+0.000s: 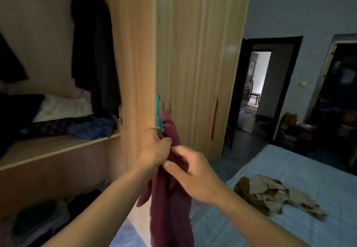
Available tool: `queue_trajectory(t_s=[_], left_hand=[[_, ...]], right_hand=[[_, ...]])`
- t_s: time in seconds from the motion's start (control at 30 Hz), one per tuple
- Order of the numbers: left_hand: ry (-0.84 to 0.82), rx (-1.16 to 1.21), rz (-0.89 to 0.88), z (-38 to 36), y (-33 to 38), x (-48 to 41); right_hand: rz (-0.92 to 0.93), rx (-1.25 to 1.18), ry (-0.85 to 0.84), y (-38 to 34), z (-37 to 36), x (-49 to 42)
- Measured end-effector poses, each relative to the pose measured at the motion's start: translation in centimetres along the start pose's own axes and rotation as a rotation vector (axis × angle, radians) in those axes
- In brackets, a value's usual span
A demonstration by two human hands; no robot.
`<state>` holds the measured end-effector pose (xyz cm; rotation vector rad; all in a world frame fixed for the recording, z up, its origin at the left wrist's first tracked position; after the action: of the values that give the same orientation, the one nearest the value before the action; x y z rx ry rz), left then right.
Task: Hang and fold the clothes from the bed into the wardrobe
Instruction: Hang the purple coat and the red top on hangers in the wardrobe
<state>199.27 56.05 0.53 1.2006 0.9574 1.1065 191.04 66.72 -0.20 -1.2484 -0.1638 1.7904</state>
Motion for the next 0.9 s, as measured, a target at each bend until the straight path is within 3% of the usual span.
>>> queue_trajectory(t_s=[0.03,0.1,0.17,0.23,0.4,0.53,0.67,0.9], left_hand=[[-0.013,-0.078,-0.022,2.1,-0.3,-0.6],[-0.031,-0.209,-0.081,5.9,-0.6,-0.9],[-0.029,-0.335,-0.135,9.2,-0.6,-0.9],[-0.04,-0.518,-0.228,12.1,-0.6,-1.0],[-0.108,-0.794,-0.352,17.8,-1.0,-1.4],[-0.177,-0.862,-0.465,20.6,-0.3,-1.4],[-0.151,-0.861,-0.502,22.3,0.6,-3.8],[0.006,-0.922,-0.469,23.0,3.7,-8.8]], right_hand=[[-0.016,-0.063,-0.052,-0.3,-1.3,-0.8],[-0.016,-0.118,0.003,-0.3,-2.5,-2.6],[0.098,0.038,0.172,-0.2,-2.2,-4.5],[0.216,0.28,0.17,0.1,-2.6,-6.7],[0.237,0.593,-0.382,5.0,-7.0,-11.1],[0.272,0.309,-0.573,6.5,-11.2,-13.0],[0.361,0.12,-0.397,7.2,-13.8,-15.5],[0.611,0.241,-0.052,8.9,-14.3,-21.4]])
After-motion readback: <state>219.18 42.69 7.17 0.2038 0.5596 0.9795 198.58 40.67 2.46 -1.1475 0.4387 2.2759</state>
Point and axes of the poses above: each hand's wrist, its own x-axis away from the middle knuckle, its own z-axis out of the back of the hand, y = z × x, the point moved 5 cm from there along -x, towards the middle knuckle, and after that the axes turned 14 degrees about z, right-handed, at the moved point
